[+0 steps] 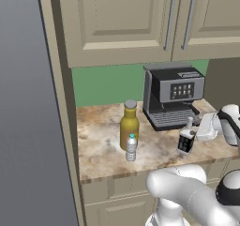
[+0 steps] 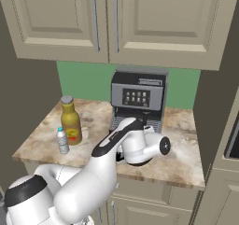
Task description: Place the drinks on the dining counter in a tight cluster.
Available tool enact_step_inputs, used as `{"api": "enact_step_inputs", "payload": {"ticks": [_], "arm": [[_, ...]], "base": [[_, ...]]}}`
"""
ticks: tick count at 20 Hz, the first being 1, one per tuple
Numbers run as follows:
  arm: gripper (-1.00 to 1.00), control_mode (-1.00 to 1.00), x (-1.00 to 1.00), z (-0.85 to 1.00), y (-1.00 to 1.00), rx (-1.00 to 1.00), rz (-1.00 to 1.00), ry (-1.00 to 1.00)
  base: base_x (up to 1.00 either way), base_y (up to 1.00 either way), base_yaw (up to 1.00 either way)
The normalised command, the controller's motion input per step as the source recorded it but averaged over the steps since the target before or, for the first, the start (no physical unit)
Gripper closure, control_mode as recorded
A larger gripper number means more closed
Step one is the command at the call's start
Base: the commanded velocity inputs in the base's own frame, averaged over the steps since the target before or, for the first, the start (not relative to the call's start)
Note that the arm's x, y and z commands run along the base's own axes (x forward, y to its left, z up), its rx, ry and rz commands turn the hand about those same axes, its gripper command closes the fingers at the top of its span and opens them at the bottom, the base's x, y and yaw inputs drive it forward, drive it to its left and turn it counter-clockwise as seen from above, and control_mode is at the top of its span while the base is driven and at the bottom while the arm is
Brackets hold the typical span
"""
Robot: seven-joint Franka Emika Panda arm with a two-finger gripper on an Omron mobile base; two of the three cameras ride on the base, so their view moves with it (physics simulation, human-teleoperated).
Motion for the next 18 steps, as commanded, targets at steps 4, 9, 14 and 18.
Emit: {"api": "enact_step_inputs", "payload": {"ticks": [4,9,14,18], "arm": [[-1.0,-1.0,-0.04,0.0,0.0,0.0,0.02,0.0],[-1.0,-1.0,-0.08,0.0,0.0,0.01,0.05,0.0],[-1.0,-1.0,-0.02,0.0,0.0,0.01,0.05,0.0],[-1.0,-1.0,0.0,0.0,0.0,0.0,0.0,0.0]], "base": [[0.0,0.0,0.0],[0.0,0.0,0.0],[0.0,0.0,0.0],[0.0,0.0,0.0]]}}
